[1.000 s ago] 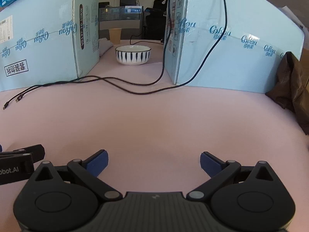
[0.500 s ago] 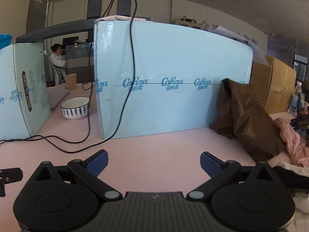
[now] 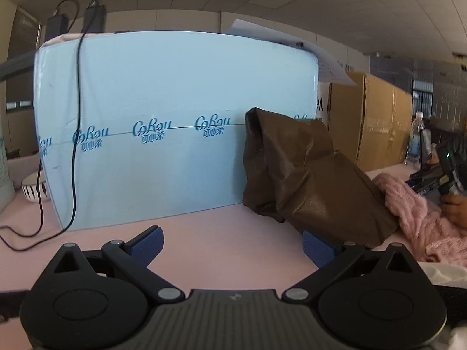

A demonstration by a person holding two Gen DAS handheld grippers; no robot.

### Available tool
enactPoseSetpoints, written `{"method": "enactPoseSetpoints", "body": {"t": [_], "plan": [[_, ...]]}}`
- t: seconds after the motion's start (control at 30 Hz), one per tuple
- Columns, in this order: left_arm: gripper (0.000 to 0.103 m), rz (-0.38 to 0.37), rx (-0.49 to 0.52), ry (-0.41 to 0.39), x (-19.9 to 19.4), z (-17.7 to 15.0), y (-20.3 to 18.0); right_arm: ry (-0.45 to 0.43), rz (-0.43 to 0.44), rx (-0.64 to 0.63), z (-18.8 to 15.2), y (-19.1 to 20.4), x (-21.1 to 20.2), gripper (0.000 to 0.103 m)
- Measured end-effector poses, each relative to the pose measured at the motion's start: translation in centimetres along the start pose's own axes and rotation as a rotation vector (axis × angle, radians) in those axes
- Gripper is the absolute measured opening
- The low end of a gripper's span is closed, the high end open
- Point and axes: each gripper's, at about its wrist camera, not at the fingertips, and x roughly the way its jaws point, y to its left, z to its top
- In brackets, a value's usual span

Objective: Fold clothes
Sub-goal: 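Reach both tools toward the brown leather jacket beside the boxes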

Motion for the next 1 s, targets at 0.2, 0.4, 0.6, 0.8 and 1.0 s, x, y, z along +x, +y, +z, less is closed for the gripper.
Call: {"method": "enactPoseSetpoints", "body": {"t": [0.2, 0.4, 0.6, 0.8, 1.0], "plan": [[0.103, -0.057, -0.310, 0.093, 4.8, 0.4, 1.7, -0.035, -0.120, -0.330, -1.3, -0.2, 3.2, 0.095], [0.103, 0.001, -0.332, 0.136, 7.6, -1.4, 3.0, -0.023, -0.173, -0.433, -2.6, 0.0, 5.8, 0.093], [0.103, -0.011, -0.294, 0.134, 8.0, -1.0, 2.7, 0.072, -0.203, -0.436, -2.4, -0.5, 8.4, 0.084], [0.103, -0.055, -0.254, 0.085, 9.3, 0.9, 1.0, 0.076, -0.197, -0.369, -1.5, -2.8, 8.7, 0.077], [0.103, -0.098, -0.330, 0.063, 11.6, 2.4, -0.4, 0.141, -0.204, -0.347, -1.5, -5.5, 9.2, 0.071]]}}
